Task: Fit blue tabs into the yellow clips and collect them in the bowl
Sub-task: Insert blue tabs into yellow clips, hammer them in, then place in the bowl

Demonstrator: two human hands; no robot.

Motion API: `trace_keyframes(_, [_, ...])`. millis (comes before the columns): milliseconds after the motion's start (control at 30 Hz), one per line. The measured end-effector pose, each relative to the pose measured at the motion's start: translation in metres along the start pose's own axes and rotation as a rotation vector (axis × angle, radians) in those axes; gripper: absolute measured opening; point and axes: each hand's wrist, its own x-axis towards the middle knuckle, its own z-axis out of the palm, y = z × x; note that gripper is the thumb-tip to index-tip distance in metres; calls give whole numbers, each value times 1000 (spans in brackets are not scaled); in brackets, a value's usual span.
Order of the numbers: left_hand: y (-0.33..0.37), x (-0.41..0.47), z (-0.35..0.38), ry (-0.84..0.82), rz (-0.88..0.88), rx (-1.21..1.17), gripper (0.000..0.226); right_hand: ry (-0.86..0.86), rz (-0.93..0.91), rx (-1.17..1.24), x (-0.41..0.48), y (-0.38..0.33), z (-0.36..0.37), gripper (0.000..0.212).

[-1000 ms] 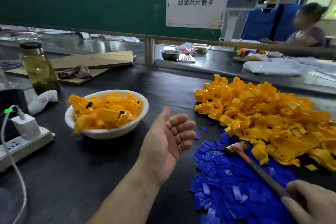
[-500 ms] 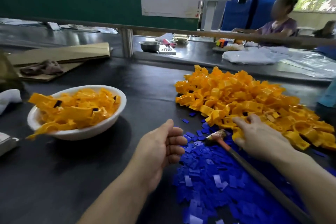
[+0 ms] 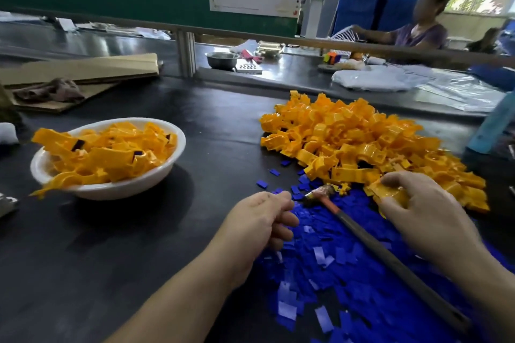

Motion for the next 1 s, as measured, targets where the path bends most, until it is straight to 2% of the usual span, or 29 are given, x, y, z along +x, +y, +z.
trace_keyframes(67, [-5, -4, 5, -96, 21, 89, 26, -4, 59, 249, -16, -12, -11, 34])
trace_keyframes(167, [-12, -10, 11, -261, 38, 120, 31, -194, 110, 713, -39, -38, -21, 40])
trace_keyframes(233, [-14, -12, 13, -345, 52, 104, 34, -283, 57, 866, -49, -50, -19, 44])
trace_keyframes(333, [-15, -11, 11, -382, 110, 51, 23, -287, 10, 828, -55, -55, -12, 42])
trace_keyframes(533, [-16, -9, 14, -376, 160, -72, 22, -307, -99, 628, -64, -46, -13, 46])
trace_keyframes(667, [-16, -9, 13, -302, 203, -85, 12, -245, -38, 670, -68, -40, -11, 31])
trace_keyframes(767, [-15, -9, 12, -240, 226, -107, 20, -288, -1, 712, -69, -44, -10, 16])
trace_keyframes(900, [-17, -10, 15, -261, 172, -171, 34, -354, 19, 744, -77, -55, -1, 9])
trace_keyframes(933, [-17, -10, 16, -248, 166, -153, 35, -333, 2, 680, -77, -55, -1, 6])
trace_keyframes(1000, [-13, -10, 15, -172, 186, -126, 37, -280, -83, 392, -76, -51, -2, 28])
